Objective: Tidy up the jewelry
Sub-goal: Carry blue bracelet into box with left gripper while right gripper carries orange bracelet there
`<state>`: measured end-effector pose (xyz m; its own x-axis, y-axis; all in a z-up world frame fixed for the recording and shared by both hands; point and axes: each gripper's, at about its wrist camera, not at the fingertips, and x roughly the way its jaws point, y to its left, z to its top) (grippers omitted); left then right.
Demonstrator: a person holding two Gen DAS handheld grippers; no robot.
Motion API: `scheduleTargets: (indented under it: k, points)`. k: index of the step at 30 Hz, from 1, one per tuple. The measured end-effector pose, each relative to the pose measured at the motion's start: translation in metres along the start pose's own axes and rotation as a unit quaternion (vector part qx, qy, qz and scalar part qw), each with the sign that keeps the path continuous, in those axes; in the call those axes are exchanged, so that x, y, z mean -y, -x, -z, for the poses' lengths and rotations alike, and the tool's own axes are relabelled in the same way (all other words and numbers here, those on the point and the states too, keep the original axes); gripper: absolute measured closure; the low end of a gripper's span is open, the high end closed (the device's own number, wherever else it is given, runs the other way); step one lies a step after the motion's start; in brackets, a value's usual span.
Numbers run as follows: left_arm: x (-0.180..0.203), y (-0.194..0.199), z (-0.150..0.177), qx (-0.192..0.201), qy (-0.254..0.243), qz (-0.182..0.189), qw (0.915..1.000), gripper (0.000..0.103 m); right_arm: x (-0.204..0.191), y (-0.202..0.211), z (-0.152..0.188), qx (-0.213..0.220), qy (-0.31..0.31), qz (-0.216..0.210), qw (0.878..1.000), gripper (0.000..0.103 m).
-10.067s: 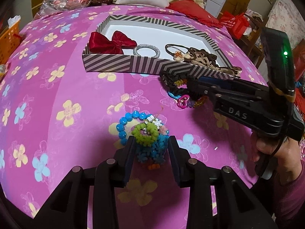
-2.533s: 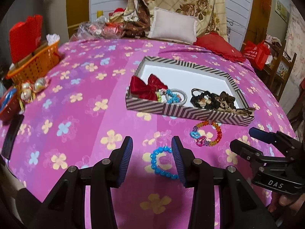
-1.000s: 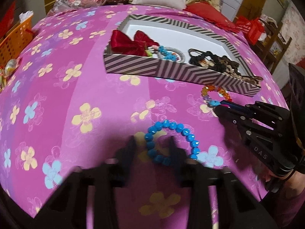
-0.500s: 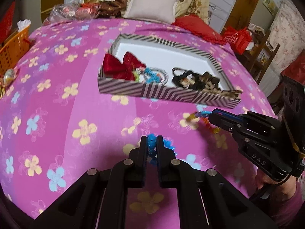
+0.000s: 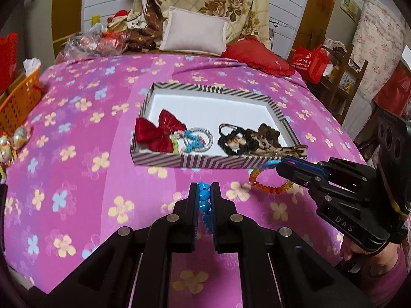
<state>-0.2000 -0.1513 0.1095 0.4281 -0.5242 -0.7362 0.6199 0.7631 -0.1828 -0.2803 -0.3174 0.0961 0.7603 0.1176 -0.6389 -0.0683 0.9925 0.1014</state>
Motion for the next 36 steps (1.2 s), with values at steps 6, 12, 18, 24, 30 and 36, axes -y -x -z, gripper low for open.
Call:
scheduleTargets:
  k: [6,12,18,24,30,36]
  points:
    - [0.004,-0.001,-0.013,0.007,-0.007,-0.008,0.9999,0.093,0.003,0.002,-0.005,0.003,0.000,0.006,1.000,0.094]
    - [0.010,-0.006,-0.025,0.010,-0.015,-0.015,0.9997,0.093,0.007,0.002,-0.011,0.004,0.003,0.013,1.000,0.094]
    - [0.011,-0.010,-0.040,0.018,-0.021,-0.024,0.9993,0.093,0.013,0.001,-0.019,0.006,0.002,0.018,1.000,0.094]
    - [0.010,-0.016,-0.052,0.019,-0.021,-0.029,0.9992,0.093,0.017,-0.005,-0.023,0.003,-0.001,0.022,1.000,0.094]
    - [0.011,-0.025,-0.060,0.017,-0.026,-0.033,0.9990,0.093,0.024,-0.010,-0.025,0.001,-0.006,0.024,1.000,0.095]
    - [0.010,-0.031,-0.067,0.017,-0.025,-0.035,0.9989,0.093,0.031,-0.014,-0.027,-0.001,-0.012,0.028,1.000,0.094]
